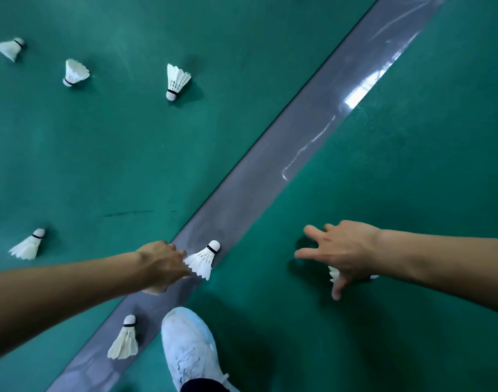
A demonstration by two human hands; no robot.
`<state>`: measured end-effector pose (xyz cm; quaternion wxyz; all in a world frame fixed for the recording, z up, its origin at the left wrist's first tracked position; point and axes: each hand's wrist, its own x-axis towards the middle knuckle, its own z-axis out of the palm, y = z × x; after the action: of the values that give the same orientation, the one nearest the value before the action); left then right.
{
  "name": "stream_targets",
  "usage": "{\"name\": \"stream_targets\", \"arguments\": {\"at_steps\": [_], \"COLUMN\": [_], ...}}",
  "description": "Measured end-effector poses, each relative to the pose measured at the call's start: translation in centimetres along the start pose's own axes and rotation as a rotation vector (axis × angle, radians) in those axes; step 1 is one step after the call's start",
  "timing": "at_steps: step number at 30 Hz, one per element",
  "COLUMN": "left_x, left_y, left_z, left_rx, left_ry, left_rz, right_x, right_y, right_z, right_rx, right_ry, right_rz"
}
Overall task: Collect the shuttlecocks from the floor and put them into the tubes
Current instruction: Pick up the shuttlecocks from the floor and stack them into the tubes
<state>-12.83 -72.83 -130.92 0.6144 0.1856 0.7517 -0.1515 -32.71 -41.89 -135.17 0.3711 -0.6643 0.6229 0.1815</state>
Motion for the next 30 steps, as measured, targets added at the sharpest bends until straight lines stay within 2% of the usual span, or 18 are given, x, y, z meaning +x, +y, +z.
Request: {"name": "stream_targets", "arguments": {"at_steps": [5,9,12,15,18,21,23,26,30], "left_x": [0.6,0.9,0.8,0.3,-0.3,-1.0,-2.2,-4.5,-12.6], "left_y": [-0.7,-1.7,-2.5,-3.1,-3.1,-2.8,-2.7,-3.2,-3.6], "left_z": [-1.6,-3.8,-5.8,-7.4,-8.5,-9.8,-10.7,-12.6,-18.6], "left_rx": [0.017,-0.03,-0.104,-0.2,-0.225,-0.214,-0.198,-0.219,-0.449], "left_ry": [0.17,0.308,0.494,0.773,0.936,1.128,1.166,1.162,1.197], "left_rz": [-0.009,-0.054,-0.101,-0.104,-0.046,-0.087,-0.096,-0.004,0.085], "right_x": [-0.4,-1.4,-1.9,-2.2,-2.1,-1.8,-2.0,-3.6,-10.5], "right_y": [-0.3,0.6,0.7,1.4,3.3,5.1,5.5,5.9,5.4], "right_z": [-1.2,-3.1,-2.6,-2.5,-4.0,-6.2,-8.1,-10.6,-16.7], "right_rx": [-0.009,0.001,-0.127,-0.095,-0.03,0.066,0.183,0.348,0.486], "right_ry": [0.043,-0.113,-0.243,-0.111,0.099,0.258,0.397,0.557,0.572], "right_rz": [-0.054,-0.017,-0.005,0.031,0.069,0.179,0.228,0.33,0.464]}}
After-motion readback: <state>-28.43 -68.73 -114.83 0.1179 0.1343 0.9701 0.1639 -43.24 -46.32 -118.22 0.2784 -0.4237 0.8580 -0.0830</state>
